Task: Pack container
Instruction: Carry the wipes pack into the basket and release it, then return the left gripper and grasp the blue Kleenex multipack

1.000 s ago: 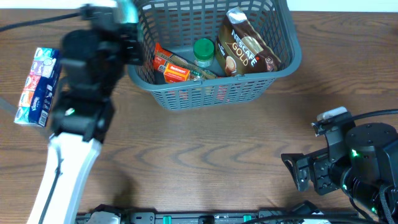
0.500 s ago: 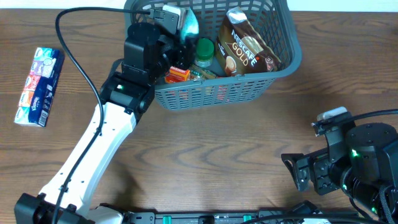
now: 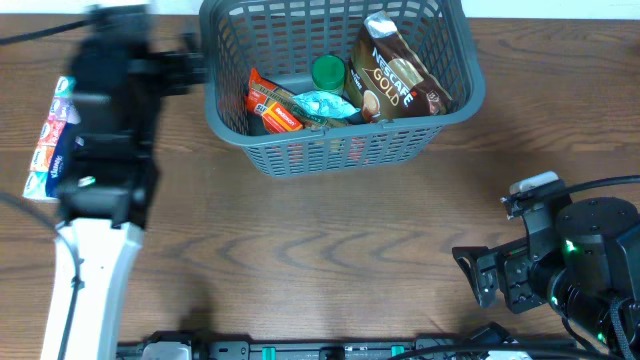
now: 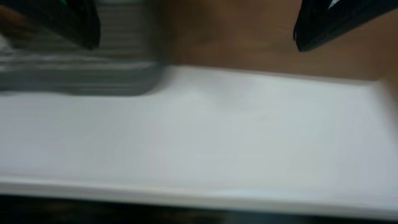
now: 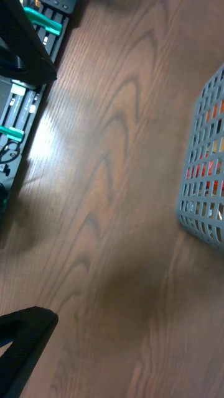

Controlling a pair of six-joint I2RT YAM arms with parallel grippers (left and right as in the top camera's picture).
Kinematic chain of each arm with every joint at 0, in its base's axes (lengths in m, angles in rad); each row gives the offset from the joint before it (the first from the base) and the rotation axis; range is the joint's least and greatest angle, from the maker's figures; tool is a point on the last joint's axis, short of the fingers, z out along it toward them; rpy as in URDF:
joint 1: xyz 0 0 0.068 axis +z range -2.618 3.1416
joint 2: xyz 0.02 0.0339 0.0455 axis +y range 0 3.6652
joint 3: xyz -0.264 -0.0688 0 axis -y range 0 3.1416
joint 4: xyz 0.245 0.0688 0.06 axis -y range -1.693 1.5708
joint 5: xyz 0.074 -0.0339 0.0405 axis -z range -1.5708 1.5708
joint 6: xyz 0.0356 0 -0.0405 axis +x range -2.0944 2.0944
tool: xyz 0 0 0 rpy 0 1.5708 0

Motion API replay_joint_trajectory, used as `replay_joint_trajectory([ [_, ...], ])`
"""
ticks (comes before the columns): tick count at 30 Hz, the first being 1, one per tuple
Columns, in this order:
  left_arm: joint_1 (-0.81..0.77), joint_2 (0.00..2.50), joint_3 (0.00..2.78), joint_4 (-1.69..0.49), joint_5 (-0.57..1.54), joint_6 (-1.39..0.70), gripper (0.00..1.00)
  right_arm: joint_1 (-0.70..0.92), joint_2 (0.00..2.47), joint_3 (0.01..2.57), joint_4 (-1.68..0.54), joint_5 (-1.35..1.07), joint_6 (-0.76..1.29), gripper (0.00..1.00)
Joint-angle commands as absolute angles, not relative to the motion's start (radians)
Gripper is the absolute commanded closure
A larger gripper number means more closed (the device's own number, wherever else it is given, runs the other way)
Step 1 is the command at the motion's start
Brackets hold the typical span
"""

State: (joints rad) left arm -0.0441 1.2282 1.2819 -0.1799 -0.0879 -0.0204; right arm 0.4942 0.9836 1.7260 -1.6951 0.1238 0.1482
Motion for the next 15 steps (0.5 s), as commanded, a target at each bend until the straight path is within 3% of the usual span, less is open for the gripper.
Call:
replay_joint_trajectory([
  [1, 0.101, 1.229, 1.295, -0.253, -0.175, -0.013, 0.02, 0.492, 0.986, 1.737, -1.698, 0.123, 0.137, 0.01],
  [8, 0.370, 1.319, 1.294, -0.408, -0.173, -0.027, 0.01, 0.492, 0.986, 1.737, -1.698, 0.123, 0.137, 0.01],
  [15, 0.504, 1.478, 1.294, -0.368, -0.136, 0.030, 0.02, 0.492, 0.986, 1.737, -1.697, 0.123, 0.137, 0.01],
])
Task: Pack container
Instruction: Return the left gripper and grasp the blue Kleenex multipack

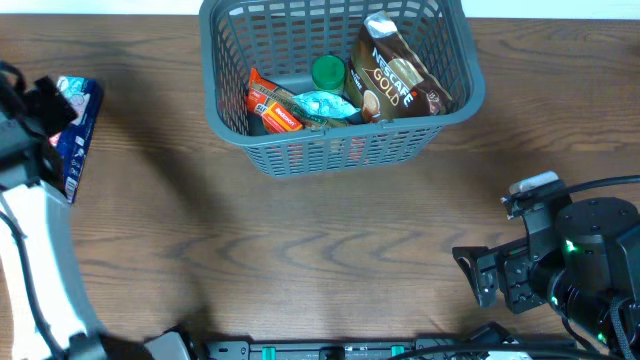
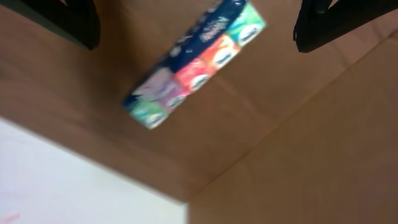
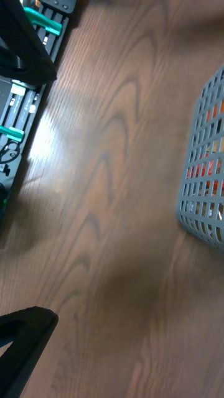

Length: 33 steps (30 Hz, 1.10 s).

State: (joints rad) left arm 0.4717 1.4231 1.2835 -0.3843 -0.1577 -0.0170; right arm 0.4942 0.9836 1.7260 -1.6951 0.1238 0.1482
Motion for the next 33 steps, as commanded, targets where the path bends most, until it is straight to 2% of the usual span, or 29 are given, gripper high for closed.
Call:
replay_joint_trajectory([
  [1, 0.514, 1.506, 1.294, -0.352, -0.130, 0.043, 0.02, 0.492, 0.986, 1.737, -1.697, 0.123, 0.137, 0.01],
  [15, 0.605, 1.853, 1.294, -0.103, -0.016, 0.152, 0.02, 0.492, 0.986, 1.737, -1.697, 0.123, 0.137, 0.01],
  [33, 0.606, 2.106, 1.294, -0.047, 0.098, 0.187, 0.02, 0.492, 0.986, 1.737, -1.698, 0.123, 0.137, 0.01],
])
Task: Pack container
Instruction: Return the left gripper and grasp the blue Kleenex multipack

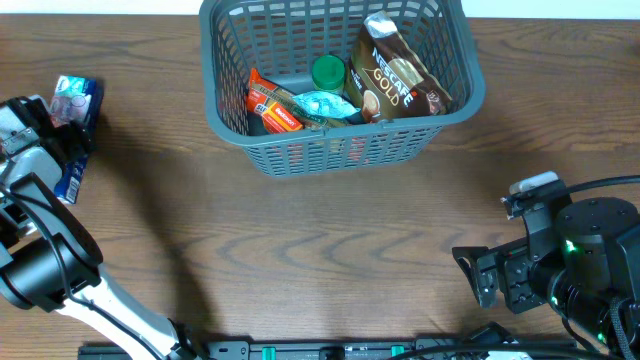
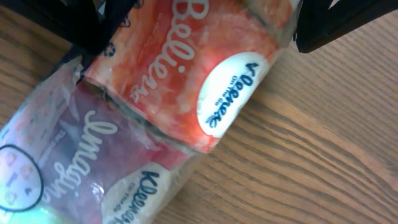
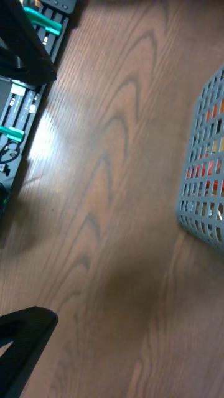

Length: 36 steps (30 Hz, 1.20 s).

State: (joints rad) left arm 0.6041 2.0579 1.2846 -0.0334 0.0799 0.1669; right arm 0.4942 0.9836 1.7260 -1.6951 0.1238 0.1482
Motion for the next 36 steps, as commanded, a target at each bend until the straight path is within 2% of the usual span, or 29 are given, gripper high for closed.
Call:
replay_joint_trajectory([
  [1, 0.606, 2.111, 1.294, -0.048, 0.098, 0.187, 0.02, 0.492, 0.986, 1.737, -1.697, 0.123, 0.137, 0.01],
  [8, 0.606, 2.114, 1.294, -0.064, 0.098, 0.187, 0.00, 0.492, 0.986, 1.737, -1.697, 0.123, 0.137, 0.01],
  [11, 0.606, 2.115, 1.294, -0.078, 0.098, 0.187, 0.26, 0.492, 0.986, 1.737, -1.697, 0.123, 0.137, 0.01],
  [14, 0.606, 2.115, 1.294, -0.089, 0.098, 0.186, 0.44, 0.492, 0.986, 1.737, -1.697, 0.123, 0.137, 0.01],
  [17, 0.606, 2.115, 1.294, -0.102, 0.098, 0.170, 0.54, 0.492, 0.986, 1.737, -1.697, 0.123, 0.137, 0.01],
  [21, 0.606, 2.105, 1.294, -0.108, 0.100, 0.098, 0.62, 0.492, 0.986, 1.737, -1.697, 0.123, 0.137, 0.01],
  [26, 0.606, 2.022, 1.296, -0.103, 0.196, 0.062, 0.81, 0.492, 0.986, 1.737, -1.697, 0.123, 0.137, 0.01],
  [27, 0.606, 1.994, 1.296, -0.102, 0.199, 0.046, 0.88, 0.492, 0.986, 1.737, -1.697, 0.123, 0.137, 0.01],
  [30, 0.603, 1.874, 1.297, -0.099, 0.199, 0.031, 0.94, 0.492, 0.986, 1.737, -1.697, 0.123, 0.137, 0.01],
  [36, 0.568, 1.626, 1.297, -0.098, 0.208, 0.031, 0.94, 0.492, 0.986, 1.737, -1.698, 0.123, 0.137, 0.01],
])
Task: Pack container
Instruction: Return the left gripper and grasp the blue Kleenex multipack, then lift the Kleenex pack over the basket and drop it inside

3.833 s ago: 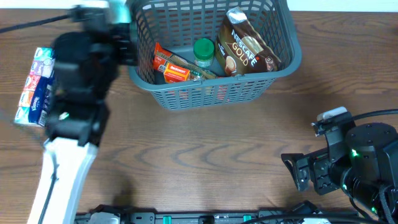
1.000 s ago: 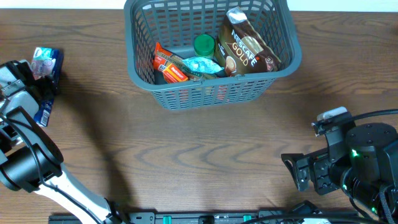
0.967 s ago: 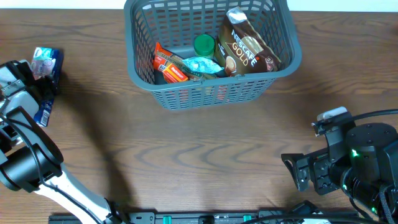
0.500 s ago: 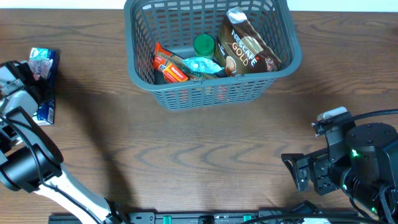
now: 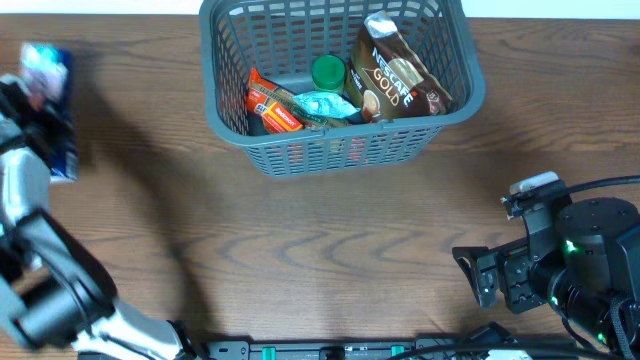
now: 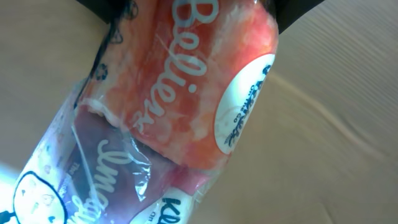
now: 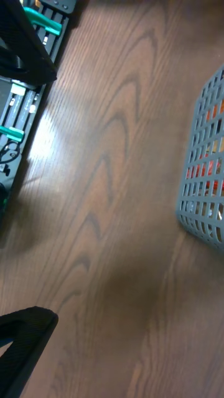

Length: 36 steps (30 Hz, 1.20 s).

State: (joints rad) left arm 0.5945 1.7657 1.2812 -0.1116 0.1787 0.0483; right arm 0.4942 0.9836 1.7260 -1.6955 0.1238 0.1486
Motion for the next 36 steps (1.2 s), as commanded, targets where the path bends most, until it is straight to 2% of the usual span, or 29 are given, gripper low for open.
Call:
replay_joint_trajectory([
  [1, 0.551, 1.579, 1.297, -0.093, 0.228, 0.032, 0.94, 0.492, 0.986, 1.737, -1.697, 0.123, 0.137, 0.01],
  [5, 0.443, 1.422, 1.297, -0.044, 0.359, 0.078, 0.94, 0.492, 0.986, 1.737, -1.697, 0.123, 0.137, 0.01],
  [9, 0.274, 1.316, 1.297, -0.012, 0.375, 0.184, 0.94, 0.492, 0.986, 1.737, -1.697, 0.123, 0.137, 0.01],
  [18, -0.057, 1.316, 1.296, -0.013, 0.374, 0.492, 0.94, 0.492, 0.986, 1.737, -1.697, 0.123, 0.137, 0.01],
  [26, -0.199, 1.389, 1.296, -0.012, 0.374, 0.739, 0.94, 0.492, 0.986, 1.737, -1.697, 0.123, 0.137, 0.01],
  [33, -0.246, 1.415, 1.296, 0.019, 0.374, 0.751, 0.93, 0.492, 0.986, 1.737, -1.697, 0.123, 0.137, 0.01],
  [34, -0.248, 1.412, 1.296, 0.023, 0.374, 0.749, 0.35, 0.492, 0.986, 1.737, -1.697, 0.123, 0.137, 0.01],
  [35, -0.248, 1.408, 1.296, 0.031, 0.374, 0.743, 0.02, 0.492, 0.986, 1.737, -1.697, 0.123, 0.137, 0.01],
  [36, -0.248, 1.402, 1.296, 0.035, 0.374, 0.743, 0.02, 0.492, 0.986, 1.737, -1.697, 0.123, 0.137, 0.01],
])
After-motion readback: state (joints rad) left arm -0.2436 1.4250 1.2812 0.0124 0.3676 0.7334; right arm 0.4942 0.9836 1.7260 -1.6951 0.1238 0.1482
